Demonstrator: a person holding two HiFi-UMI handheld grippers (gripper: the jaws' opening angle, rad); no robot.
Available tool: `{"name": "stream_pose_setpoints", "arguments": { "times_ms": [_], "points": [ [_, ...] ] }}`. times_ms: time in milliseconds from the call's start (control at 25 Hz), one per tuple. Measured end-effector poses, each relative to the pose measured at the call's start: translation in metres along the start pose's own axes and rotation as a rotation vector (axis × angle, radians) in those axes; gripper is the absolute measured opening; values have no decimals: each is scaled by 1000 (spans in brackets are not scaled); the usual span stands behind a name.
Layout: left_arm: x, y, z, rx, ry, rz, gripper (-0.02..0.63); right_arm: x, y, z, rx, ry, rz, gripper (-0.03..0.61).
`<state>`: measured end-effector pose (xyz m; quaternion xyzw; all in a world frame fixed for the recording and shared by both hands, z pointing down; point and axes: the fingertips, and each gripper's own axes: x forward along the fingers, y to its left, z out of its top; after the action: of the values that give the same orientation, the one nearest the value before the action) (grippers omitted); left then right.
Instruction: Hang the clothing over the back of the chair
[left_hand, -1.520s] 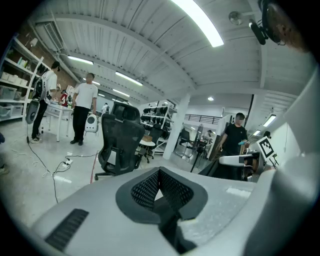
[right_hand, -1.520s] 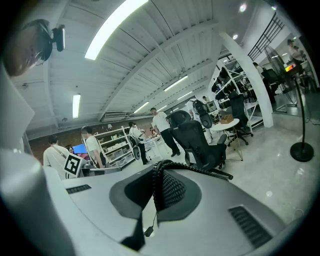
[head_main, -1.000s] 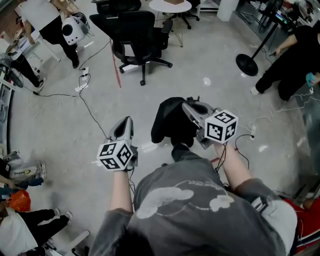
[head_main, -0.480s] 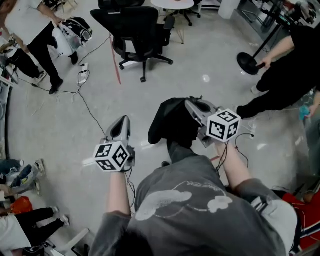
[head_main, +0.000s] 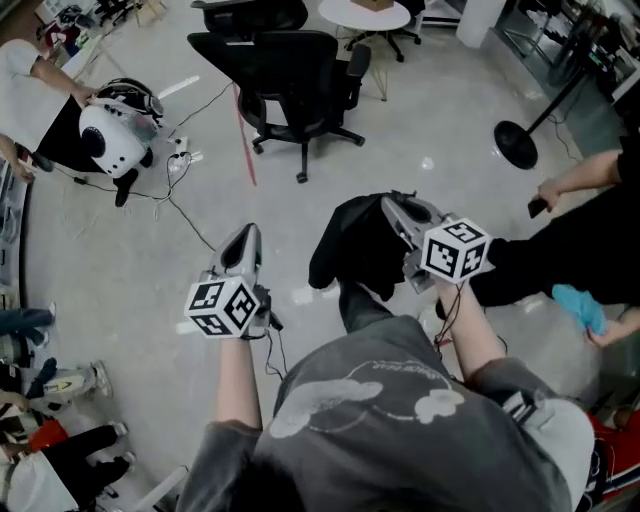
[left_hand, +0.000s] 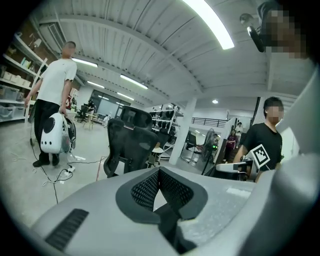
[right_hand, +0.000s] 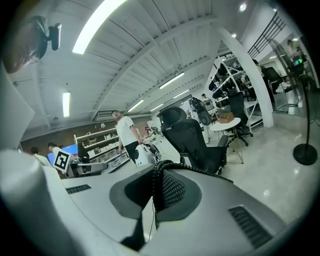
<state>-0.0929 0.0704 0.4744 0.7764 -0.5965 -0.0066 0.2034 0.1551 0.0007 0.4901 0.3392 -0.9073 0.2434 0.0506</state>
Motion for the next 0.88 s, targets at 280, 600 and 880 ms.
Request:
{"name": "stream_pose_setpoints", "arguments": {
  "times_ms": [280, 600, 880],
  "points": [
    [93, 37, 55, 6, -11, 30, 2, 71, -73, 60, 20, -16, -14, -6],
    [194, 66, 94, 18, -22, 45, 2, 128, -152, 121, 28, -50, -37, -6],
    [234, 81, 114, 19, -24, 55, 2, 168, -196, 155, -5, -29, -72, -6]
  ]
}}
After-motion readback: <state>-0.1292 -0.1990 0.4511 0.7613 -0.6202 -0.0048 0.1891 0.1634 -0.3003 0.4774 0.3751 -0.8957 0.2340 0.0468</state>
